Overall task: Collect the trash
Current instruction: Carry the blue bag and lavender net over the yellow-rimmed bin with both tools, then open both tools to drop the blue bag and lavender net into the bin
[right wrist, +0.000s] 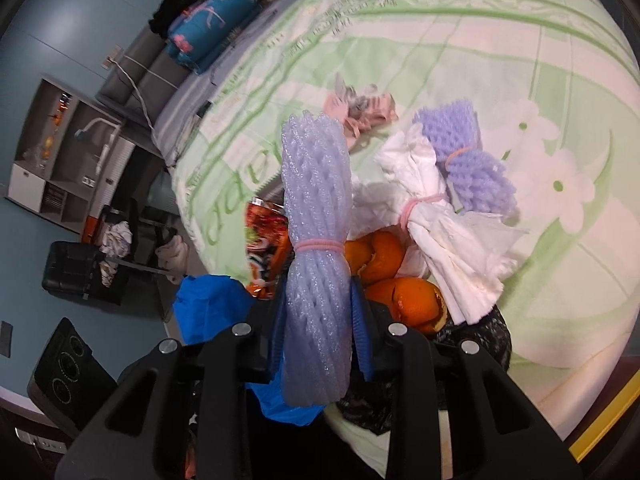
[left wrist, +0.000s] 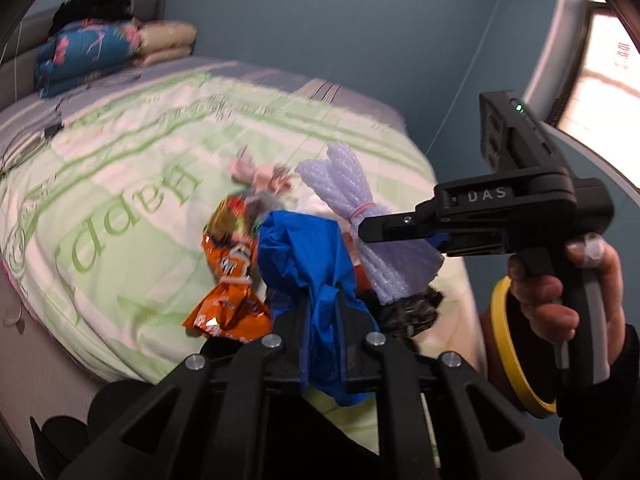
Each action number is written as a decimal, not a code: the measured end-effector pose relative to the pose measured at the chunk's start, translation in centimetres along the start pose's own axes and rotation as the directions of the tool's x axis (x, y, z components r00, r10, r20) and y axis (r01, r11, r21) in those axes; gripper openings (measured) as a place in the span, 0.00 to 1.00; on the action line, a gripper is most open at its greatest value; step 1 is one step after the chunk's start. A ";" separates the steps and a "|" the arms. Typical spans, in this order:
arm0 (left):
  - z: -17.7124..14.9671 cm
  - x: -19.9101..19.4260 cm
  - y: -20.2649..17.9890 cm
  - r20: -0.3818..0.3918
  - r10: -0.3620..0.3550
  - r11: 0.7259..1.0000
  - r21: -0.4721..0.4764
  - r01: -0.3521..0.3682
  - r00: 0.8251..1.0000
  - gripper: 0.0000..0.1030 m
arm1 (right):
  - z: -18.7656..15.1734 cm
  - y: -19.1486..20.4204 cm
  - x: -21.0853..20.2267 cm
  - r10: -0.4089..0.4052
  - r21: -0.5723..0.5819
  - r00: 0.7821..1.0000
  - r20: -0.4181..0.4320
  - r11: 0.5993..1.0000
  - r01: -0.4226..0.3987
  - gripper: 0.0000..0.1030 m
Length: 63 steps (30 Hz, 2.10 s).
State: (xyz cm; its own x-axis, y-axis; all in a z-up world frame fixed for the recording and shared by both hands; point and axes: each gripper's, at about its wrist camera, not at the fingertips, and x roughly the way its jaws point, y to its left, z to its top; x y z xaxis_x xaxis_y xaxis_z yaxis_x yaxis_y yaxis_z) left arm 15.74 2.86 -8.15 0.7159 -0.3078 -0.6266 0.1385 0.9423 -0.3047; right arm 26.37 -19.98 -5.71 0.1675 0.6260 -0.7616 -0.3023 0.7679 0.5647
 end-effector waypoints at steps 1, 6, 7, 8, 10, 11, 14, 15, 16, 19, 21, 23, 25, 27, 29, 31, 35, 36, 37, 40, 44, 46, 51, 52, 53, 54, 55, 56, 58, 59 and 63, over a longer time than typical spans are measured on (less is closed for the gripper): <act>0.1 -0.7 -0.2 0.015 -0.007 1.000 0.010 0.007 1.000 0.09 | -0.2 0.1 -0.7 0.008 0.000 1.000 0.018 1.000 -0.008 0.27; 0.6 -2.8 -0.7 0.056 -0.014 0.999 0.030 0.012 0.998 0.09 | -1.3 0.0 -4.5 0.056 -0.004 0.992 0.110 0.998 -0.056 0.27; 0.6 -3.1 -0.8 0.063 -0.012 0.999 0.034 0.010 0.998 0.09 | -1.5 -0.1 -5.1 0.065 -0.005 0.991 0.120 0.998 -0.064 0.27; 0.7 -3.5 -1.0 0.070 -0.013 0.999 0.040 0.011 0.997 0.09 | -2.0 -0.3 -5.8 0.077 -0.005 0.988 0.131 0.997 -0.077 0.27; 0.8 -4.2 -1.4 0.076 -0.019 0.999 0.051 0.015 0.997 0.09 | -2.8 -0.6 -7.2 0.101 -0.001 0.984 0.149 0.995 -0.101 0.27; 0.8 -4.5 -1.6 0.078 -0.023 0.998 0.056 0.019 0.997 0.09 | -3.3 -0.7 -7.9 0.107 0.000 0.982 0.158 0.994 -0.108 0.27; 0.9 -5.1 -2.5 0.082 -0.036 0.997 0.073 0.030 0.996 0.09 | -5.1 -1.4 -10.3 0.104 0.009 0.975 0.195 0.994 -0.108 0.27; 0.9 -5.4 -2.9 0.084 -0.045 0.996 0.084 0.038 0.995 0.09 | -5.9 -1.8 -11.4 0.103 0.012 0.971 0.215 0.994 -0.108 0.27; 1.0 -5.6 -3.4 0.084 -0.051 0.994 0.096 0.043 0.995 0.09 | -6.5 -2.1 -12.3 0.099 0.020 0.967 0.233 0.994 -0.106 0.27; 1.7 -5.9 -5.1 0.083 -0.082 0.988 0.137 0.070 0.993 0.09 | -8.5 -3.1 -14.8 0.067 0.048 0.957 0.283 0.995 -0.084 0.27; 2.4 -6.2 -6.6 0.084 -0.107 0.980 0.174 0.091 0.991 0.09 | -9.9 -4.0 -16.7 0.036 0.070 0.945 0.325 0.996 -0.062 0.27; 3.1 -6.3 -8.1 0.090 -0.121 0.973 0.208 0.100 0.989 0.09 | -10.7 -5.0 -18.5 0.003 0.091 0.932 0.362 0.995 -0.039 0.27; 3.7 -6.3 -9.6 0.093 -0.139 0.965 0.236 0.114 0.986 0.09 | -11.7 -5.7 -20.6 -0.039 0.111 0.907 0.419 0.994 -0.009 0.27; 4.4 -6.3 -11.3 0.087 -0.169 0.955 0.260 0.141 0.982 0.09 | -12.8 -6.3 -22.4 -0.071 0.129 0.881 0.467 0.992 0.011 0.27; 5.0 -6.2 -13.4 0.083 -0.204 0.941 0.292 0.172 0.975 0.09 | -13.9 -6.9 -24.3 -0.115 0.157 0.849 0.515 0.987 0.038 0.27; 5.1 -6.1 -14.9 0.081 -0.230 0.928 0.318 0.194 0.970 0.09 | -15.0 -7.5 -26.0 -0.161 0.183 0.812 0.561 0.981 0.068 0.27; 4.9 -5.1 -18.7 0.057 -0.295 0.896 0.365 0.255 0.954 0.09 | -16.8 -8.4 -28.7 -0.211 0.218 0.756 0.619 0.972 0.093 0.27; 4.9 -4.9 -19.4 0.059 -0.299 0.893 0.370 0.257 0.953 0.09 | -17.1 -8.7 -29.2 -0.227 0.227 0.744 0.628 0.968 0.104 0.27; 4.8 -4.6 -20.0 0.061 -0.303 0.890 0.376 0.259 0.951 0.09 | -17.6 -8.9 -29.6 -0.250 0.242 0.728 0.638 0.963 0.119 0.27; 4.6 -3.4 -22.2 0.029 -0.352 0.873 0.371 0.317 0.936 0.09 | -18.5 -9.5 -30.5 -0.287 0.269 0.707 0.646 0.953 0.141 0.27; 4.2 -1.4 -24.8 -0.018 -0.394 0.849 0.375 0.371 0.919 0.09 | -19.0 -10.2 -30.8 -0.308 0.294 0.703 0.641 0.945 0.146 0.27; 3.8 -0.5 -25.9 -0.045 -0.406 0.842 0.371 0.393 0.913 0.09 | -19.4 -10.5 -30.9 -0.316 0.305 0.699 0.642 0.941 0.146 0.28; 1.9 2.0 -27.8 -0.118 -0.413 0.828 0.365 0.426 0.903 0.09 | -20.0 -12.0 -30.7 -0.341 0.341 0.697 0.631 0.929 0.146 0.28; 1.6 2.3 -27.9 -0.128 -0.412 0.827 0.364 0.429 0.902 0.09 | -19.6 -12.0 -30.5 -0.340 0.345 0.701 0.626 0.928 0.142 0.28; 1.2 2.7 -27.9 -0.143 -0.410 0.825 0.364 0.433 0.901 0.09 | -19.6 -12.3 -30.2 -0.338 0.351 0.708 0.620 0.927 0.135 0.28; 0.8 3.0 -28.0 -0.155 -0.406 0.824 0.365 0.434 0.901 0.09 | -19.4 -12.5 -30.1 -0.338 0.355 0.713 0.614 0.925 0.134 0.28; 0.5 3.2 -28.0 -0.165 -0.403 0.822 0.366 0.435 0.900 0.09 | -19.5 -12.7 -29.8 -0.341 0.360 0.719 0.606 0.923 0.134 0.28; 0.0 3.6 -28.2 -0.179 -0.398 0.820 0.370 0.436 0.900 0.09 | -19.5 -12.9 -29.5 -0.342 0.366 0.723 0.600 0.921 0.132 0.28; -0.6 3.8 -28.3 -0.195 -0.393 0.817 0.375 0.438 0.899 0.09 | -19.6 -13.4 -29.2 -0.342 0.372 0.732 0.590 0.919 0.130 0.28; -0.9 4.0 -28.4 -0.205 -0.390 0.814 0.378 0.440 0.898 0.09 | -19.5 -13.6 -29.1 -0.341 0.376 0.735 0.586 0.918 0.126 0.28; -1.8 4.4 -28.9 -0.231 -0.388 0.802 0.393 0.451 0.892 0.09 | -19.2 -14.3 -28.8 -0.343 0.388 0.743 0.575 0.914 0.121 0.28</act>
State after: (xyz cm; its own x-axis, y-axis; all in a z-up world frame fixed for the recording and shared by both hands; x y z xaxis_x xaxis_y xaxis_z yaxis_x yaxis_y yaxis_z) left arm 13.66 -26.00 -3.44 0.4266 -0.6709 -0.6065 0.7026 0.6681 -0.2449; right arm 7.89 -51.59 2.07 0.7675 0.2801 -0.5766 0.1078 0.8303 0.5468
